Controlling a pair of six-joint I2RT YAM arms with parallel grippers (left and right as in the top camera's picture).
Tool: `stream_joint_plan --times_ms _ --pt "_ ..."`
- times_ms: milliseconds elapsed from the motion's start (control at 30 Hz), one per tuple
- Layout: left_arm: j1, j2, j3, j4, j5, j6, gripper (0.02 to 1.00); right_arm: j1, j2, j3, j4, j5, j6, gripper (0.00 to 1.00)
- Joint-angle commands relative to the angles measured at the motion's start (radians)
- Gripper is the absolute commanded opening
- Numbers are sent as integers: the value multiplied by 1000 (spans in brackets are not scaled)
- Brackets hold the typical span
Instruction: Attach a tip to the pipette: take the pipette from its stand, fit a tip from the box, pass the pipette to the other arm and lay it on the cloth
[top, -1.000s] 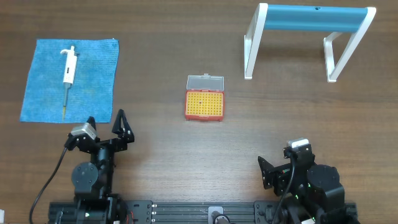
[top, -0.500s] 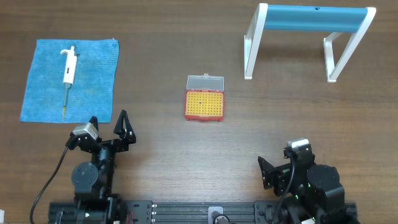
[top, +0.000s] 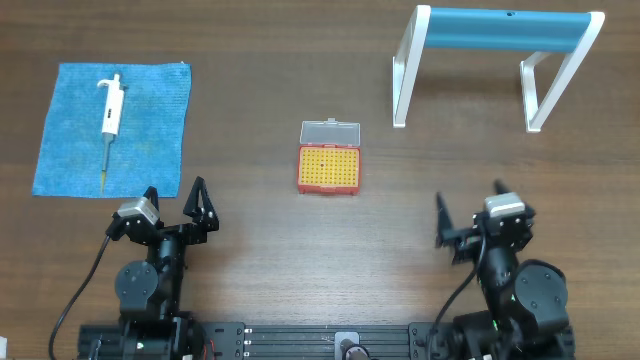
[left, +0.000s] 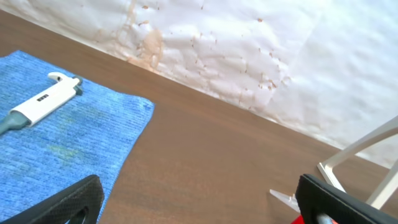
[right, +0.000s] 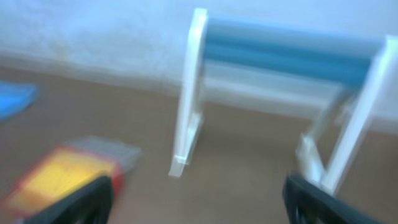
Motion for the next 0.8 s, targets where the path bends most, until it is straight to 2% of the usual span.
stream_joint_plan --times_ms 33,100,300,500,800 --pt "6 -10 -3 -6 9 17 996 -102 -23 -282 350 21 -154 877" --pt "6 -10 -3 -6 9 17 996 -102 -70 -390 439 21 -154 879" --pt "6 -10 -3 -6 9 17 996 -135 -174 -401 229 17 -155 879" --pt "6 -10 -3 -6 9 17 998 -197 -174 -401 232 -2 -154 879" --pt "6 -10 -3 -6 9 17 998 -200 -174 -401 232 -2 -154 879"
